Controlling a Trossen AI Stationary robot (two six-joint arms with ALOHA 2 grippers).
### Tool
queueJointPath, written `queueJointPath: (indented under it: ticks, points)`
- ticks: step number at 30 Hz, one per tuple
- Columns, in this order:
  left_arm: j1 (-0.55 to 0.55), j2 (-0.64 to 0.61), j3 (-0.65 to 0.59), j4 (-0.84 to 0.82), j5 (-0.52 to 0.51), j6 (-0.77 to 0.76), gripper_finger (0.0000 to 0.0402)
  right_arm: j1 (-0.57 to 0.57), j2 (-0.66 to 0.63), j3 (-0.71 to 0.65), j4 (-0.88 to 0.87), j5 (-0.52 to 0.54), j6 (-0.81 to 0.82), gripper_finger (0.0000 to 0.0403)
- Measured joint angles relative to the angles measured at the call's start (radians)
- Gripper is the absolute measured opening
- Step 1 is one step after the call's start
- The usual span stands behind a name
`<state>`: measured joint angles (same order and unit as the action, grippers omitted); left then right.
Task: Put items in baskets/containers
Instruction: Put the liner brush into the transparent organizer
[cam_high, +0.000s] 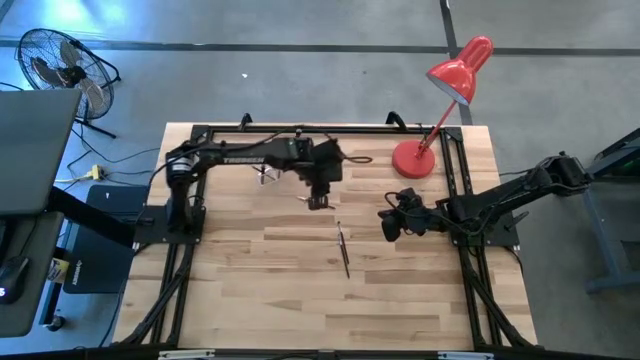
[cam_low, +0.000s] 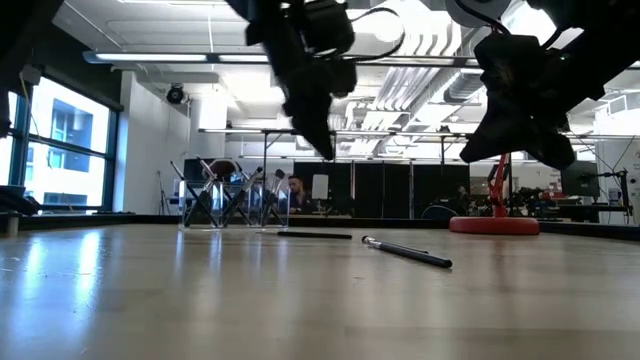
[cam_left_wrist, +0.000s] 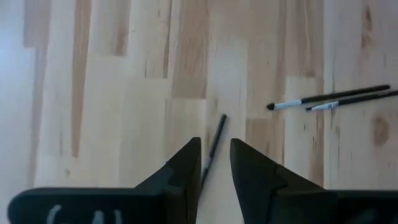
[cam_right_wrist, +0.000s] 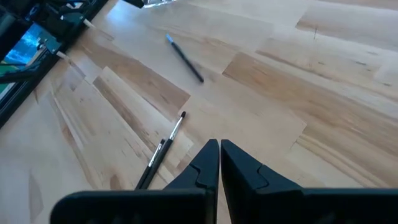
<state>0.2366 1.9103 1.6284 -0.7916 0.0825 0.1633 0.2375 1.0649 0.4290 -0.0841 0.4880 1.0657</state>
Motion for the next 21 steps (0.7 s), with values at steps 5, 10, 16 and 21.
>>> queueJointPath:
  ticks: [5, 10, 16, 21]
  points:
    - [-0.027, -0.115, -0.215, 0.136, -0.02, -0.094, 0.0083, 0.0, 0.0, 0.0, 0.003, -0.029, 0.0, 0.0011]
    - [-0.048, -0.208, -0.402, 0.258, -0.037, -0.181, 0.0083, -0.004, 0.003, 0.0, 0.017, -0.011, -0.005, 0.0012]
    - [-0.067, -0.319, -0.589, 0.43, -0.043, -0.256, 0.0083, -0.045, 0.013, 0.0, 0.092, -0.031, -0.129, 0.0012]
    - [-0.081, -0.395, -0.71, 0.542, -0.047, -0.299, 0.0083, -0.099, 0.1, 0.057, 0.204, -0.058, -0.286, 0.0012]
